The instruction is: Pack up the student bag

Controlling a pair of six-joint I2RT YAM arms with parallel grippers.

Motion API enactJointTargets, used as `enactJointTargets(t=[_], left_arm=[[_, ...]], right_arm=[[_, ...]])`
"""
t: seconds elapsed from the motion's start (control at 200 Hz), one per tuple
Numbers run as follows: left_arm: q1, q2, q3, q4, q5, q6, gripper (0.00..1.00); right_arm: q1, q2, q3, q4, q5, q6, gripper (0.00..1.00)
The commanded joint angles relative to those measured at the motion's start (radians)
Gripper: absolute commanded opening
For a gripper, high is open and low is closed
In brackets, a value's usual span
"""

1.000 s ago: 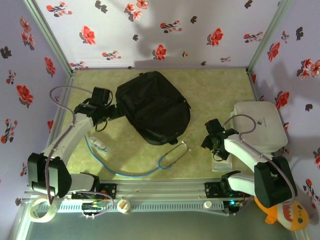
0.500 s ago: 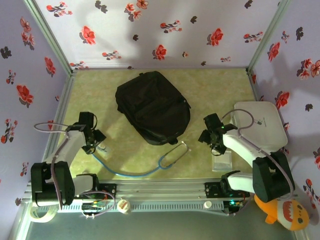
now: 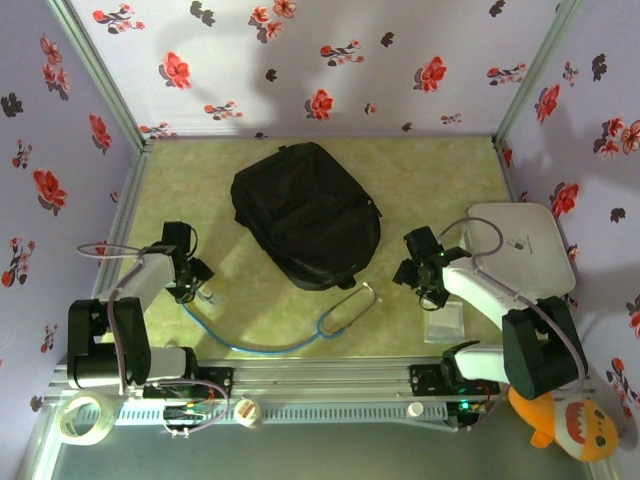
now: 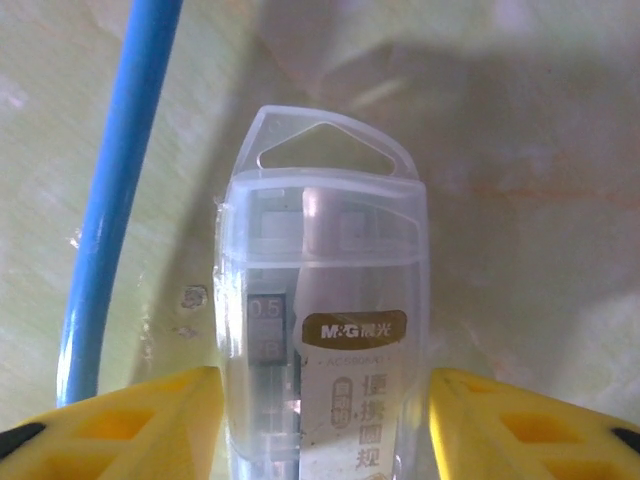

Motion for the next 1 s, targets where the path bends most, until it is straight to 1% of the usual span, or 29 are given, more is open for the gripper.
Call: enactJointTargets(t=[0.0, 0.155, 0.29, 0.535, 0.685, 0.8, 0.855, 0.995], left_arm=[[0.007, 0.022, -0.009, 0.006, -0.005, -0.013, 0.61], [0.006, 0.049, -0.005, 0.014, -0.021, -0.006, 0.64], [0.006, 0.089, 0.005, 0.016, -0.033, 0.003, 0.63], [0.001, 0.101, 0.018, 0.023, -0.026, 0.017, 0.53], [-0.016, 0.068, 0.04, 0.023, 0.022, 0.025, 0.51], [-0.051, 0.046, 0.081, 0.013, 0.083, 0.02, 0.51], [-0.079, 0.034, 0.106, 0.008, 0.108, 0.005, 0.51], [-0.156, 0.019, 0.169, 0.028, 0.173, -0.055, 0.51]], right_arm=[[0.012, 0.017, 0.033, 0.003, -0.005, 0.003, 0.86], [0.018, 0.028, 0.041, 0.01, -0.007, 0.005, 0.86], [0.024, 0.03, 0.051, 0.013, -0.006, 0.007, 0.86], [0.036, 0.036, 0.077, 0.019, -0.005, 0.005, 0.86], [0.067, 0.05, 0.117, 0.034, -0.01, -0.003, 0.87], [0.122, 0.054, 0.153, 0.069, -0.026, -0.006, 0.87], [0.15, 0.051, 0.173, 0.094, -0.053, -0.004, 0.87], [0.204, 0.051, 0.193, 0.246, -0.2, 0.016, 0.86]])
